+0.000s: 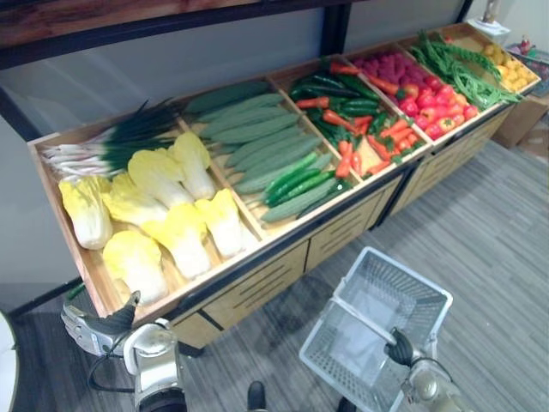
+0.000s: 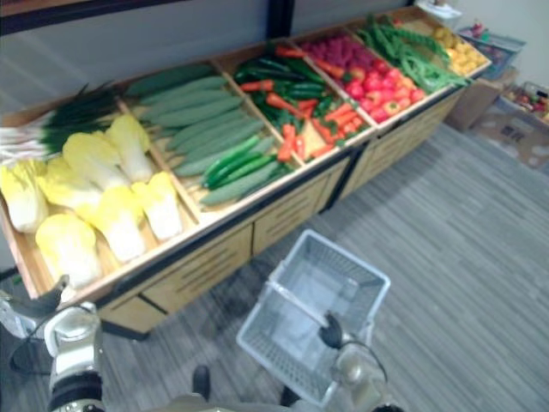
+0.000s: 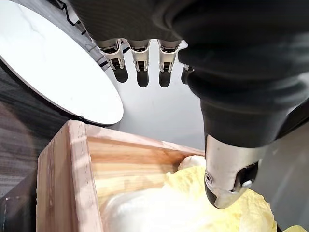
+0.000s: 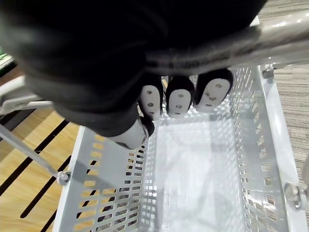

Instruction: Pick vegetable in the basket

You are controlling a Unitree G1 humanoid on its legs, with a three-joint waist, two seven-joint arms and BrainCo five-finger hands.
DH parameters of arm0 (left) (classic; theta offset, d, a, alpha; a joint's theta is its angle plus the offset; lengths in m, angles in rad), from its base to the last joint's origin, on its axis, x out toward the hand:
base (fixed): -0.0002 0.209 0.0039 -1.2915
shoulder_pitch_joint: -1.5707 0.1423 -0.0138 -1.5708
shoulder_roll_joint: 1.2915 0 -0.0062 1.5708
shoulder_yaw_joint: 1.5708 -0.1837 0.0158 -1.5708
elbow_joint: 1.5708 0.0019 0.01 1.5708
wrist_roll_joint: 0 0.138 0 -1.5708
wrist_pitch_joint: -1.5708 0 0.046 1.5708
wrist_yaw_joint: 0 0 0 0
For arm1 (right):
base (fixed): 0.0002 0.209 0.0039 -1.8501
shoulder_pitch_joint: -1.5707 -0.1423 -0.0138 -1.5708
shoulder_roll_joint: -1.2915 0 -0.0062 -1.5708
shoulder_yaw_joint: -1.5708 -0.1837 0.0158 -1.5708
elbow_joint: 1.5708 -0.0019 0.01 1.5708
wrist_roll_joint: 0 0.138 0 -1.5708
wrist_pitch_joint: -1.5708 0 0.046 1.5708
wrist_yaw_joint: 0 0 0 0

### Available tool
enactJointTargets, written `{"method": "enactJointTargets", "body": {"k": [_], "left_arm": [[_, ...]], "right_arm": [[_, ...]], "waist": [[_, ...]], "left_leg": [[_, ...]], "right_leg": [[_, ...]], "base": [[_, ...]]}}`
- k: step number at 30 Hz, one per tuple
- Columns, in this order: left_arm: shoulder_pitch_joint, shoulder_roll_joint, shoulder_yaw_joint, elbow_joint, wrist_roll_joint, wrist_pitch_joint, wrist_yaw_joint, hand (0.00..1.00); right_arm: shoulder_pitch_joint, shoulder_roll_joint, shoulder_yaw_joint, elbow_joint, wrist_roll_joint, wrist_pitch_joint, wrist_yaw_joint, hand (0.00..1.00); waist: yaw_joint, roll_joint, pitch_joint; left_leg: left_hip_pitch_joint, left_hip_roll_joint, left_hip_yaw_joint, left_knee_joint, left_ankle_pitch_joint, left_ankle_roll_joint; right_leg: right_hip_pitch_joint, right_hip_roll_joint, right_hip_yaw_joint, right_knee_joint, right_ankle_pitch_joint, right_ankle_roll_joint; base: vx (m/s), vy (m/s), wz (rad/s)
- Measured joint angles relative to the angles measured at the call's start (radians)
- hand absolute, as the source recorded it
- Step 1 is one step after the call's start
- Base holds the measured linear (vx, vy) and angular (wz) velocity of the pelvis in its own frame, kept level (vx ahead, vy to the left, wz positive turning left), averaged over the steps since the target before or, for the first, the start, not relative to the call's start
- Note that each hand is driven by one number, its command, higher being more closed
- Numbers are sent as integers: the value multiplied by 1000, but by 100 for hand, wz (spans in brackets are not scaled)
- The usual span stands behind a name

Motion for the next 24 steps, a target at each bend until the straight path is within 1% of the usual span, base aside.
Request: {"method": "enactJointTargets", "body": {"k": [6,9,13,14,19,24], "left_arm": [[-58,23,2,58,0,15,0,0],[-64,40,-5,58,1,19,-2,0],[-106,56,-8,99,5,22,-3,0],[-114,63,-13,106,5,30,-2,0],[-130,79,-24,146,4,32,-2,0],[-172,118,-23,236,-1,33,-2,0]], "right_arm": [[-18,-1,7,2,0,0,0,100],[-26,-4,19,2,1,0,-1,100],[-39,-8,28,3,4,-1,-3,100],[-46,-8,32,3,4,-2,-7,100],[-65,-8,38,2,4,-9,-13,100],[-73,-8,38,2,6,-12,-15,100]], "waist": [[-10,2,5],[-11,2,5],[-11,3,29],[-11,1,41],[-9,-9,67],[-10,-18,89]], "left_leg": [[-12,1,7,0,0,0],[-13,2,20,0,0,0],[-12,4,29,0,0,0],[-13,5,30,0,0,0],[-33,6,41,0,0,0],[-34,7,58,0,0,0]], "right_leg": [[-18,5,11,-2,8,-2],[-26,6,24,-1,8,-3],[-29,8,29,0,12,-6],[-31,9,32,0,15,-8],[-63,10,53,0,20,-9],[-73,12,66,1,25,-10]], "base": [[46,2,-6],[21,3,-12],[-6,6,-5],[-33,4,-5],[-9,7,-11],[36,1,-9]]}}
